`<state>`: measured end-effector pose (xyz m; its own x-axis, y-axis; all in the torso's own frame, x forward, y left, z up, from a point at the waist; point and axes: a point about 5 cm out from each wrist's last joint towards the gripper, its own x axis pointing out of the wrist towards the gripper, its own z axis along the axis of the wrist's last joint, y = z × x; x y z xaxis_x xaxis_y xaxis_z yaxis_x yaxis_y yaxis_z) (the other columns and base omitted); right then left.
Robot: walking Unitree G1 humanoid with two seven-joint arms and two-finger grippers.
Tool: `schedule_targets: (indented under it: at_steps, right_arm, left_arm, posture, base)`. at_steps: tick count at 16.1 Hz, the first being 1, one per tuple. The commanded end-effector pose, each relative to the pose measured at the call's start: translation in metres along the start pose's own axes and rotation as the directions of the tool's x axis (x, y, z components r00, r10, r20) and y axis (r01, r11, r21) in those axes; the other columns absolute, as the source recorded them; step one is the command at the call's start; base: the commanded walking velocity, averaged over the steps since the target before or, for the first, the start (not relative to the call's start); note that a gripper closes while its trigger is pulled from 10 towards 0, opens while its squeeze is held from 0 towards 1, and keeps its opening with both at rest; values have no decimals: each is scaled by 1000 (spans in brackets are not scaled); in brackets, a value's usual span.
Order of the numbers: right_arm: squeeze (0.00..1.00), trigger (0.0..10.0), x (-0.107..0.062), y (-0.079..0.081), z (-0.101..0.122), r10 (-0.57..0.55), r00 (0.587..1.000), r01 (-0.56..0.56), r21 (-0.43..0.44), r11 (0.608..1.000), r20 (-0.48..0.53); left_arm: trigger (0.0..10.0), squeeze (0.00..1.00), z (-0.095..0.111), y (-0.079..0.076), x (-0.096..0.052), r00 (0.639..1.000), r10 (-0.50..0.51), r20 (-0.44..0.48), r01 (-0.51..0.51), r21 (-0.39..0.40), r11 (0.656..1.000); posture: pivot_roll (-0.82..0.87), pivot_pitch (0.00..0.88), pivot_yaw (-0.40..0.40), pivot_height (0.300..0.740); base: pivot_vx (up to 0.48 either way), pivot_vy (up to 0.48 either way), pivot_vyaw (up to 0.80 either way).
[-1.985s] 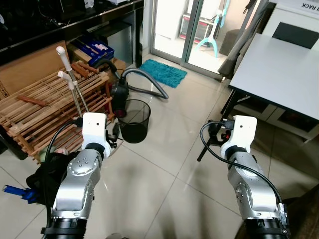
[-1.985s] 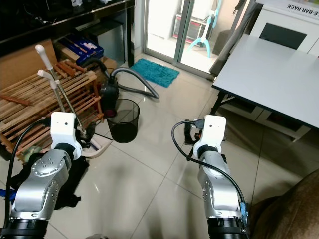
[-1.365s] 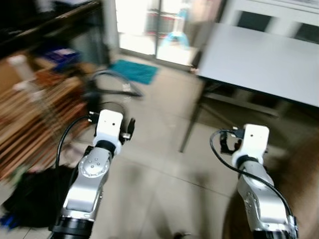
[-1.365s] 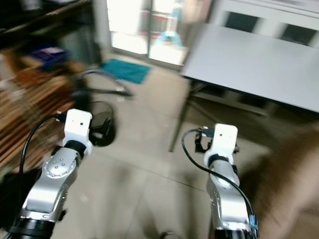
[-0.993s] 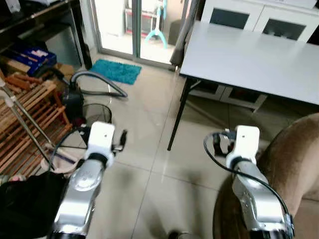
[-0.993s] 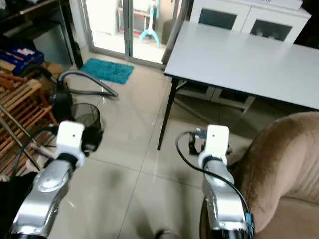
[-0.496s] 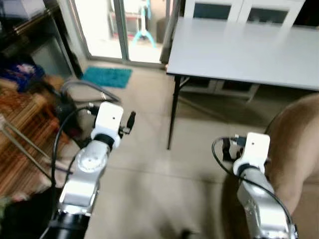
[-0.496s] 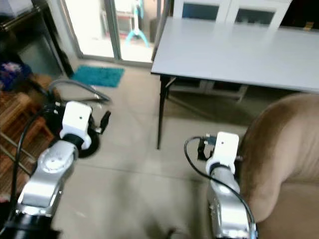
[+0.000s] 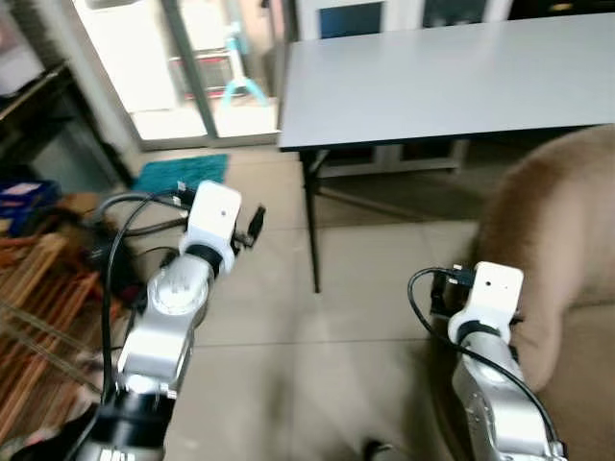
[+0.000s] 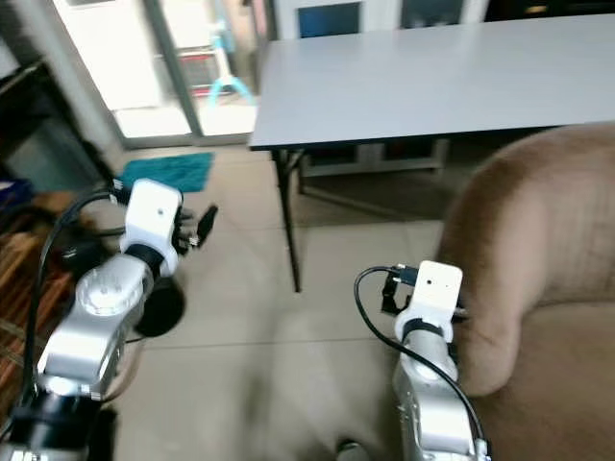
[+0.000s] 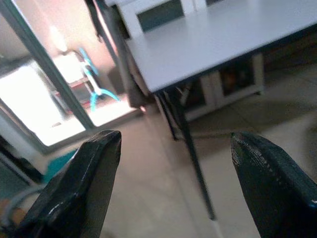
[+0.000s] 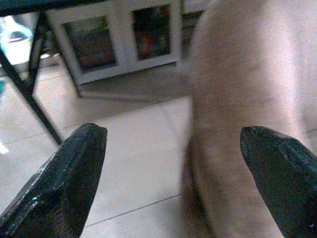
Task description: Move the pillow to the sofa from floor
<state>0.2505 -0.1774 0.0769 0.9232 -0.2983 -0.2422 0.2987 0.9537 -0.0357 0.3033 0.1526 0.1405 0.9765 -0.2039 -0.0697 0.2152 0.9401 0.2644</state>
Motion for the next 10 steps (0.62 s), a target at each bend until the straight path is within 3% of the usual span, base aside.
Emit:
schedule_targets:
  at_steps: [1, 3, 5, 10]
  right_arm:
    - [0, 10000, -2, -2, 10, -3, 999, 3, -9, 1000, 35]
    - [0, 10000, -4, -10, 13, -14, 999, 15, -19, 1000, 43]
    - [0, 10000, -6, -2, 10, 56, 998, -54, -61, 997, 29]
    - [0, 10000, -11, 1, 5, 75, 997, -75, -64, 995, 3]
  left_arm:
    - [10000, 0, -22, 6, -10, 997, 54, -56, -58, -67, 996]
    - [10000, 0, -30, 4, -23, 995, 69, -65, -75, -99, 992]
    - [10000, 0, -31, 1, -34, 996, 65, -65, -67, -32, 997]
    - [10000, 0, -25, -1, -36, 998, 48, -33, -48, -10, 999]
  posture:
    - [10, 33, 88, 740]
    - [12, 49, 38, 740]
    - [19, 70, 12, 740]
    - [18, 72, 24, 740]
  base:
    - [0, 0, -800]
    - [0, 0, -800]
    - [0, 0, -800]
    - [0, 0, -800]
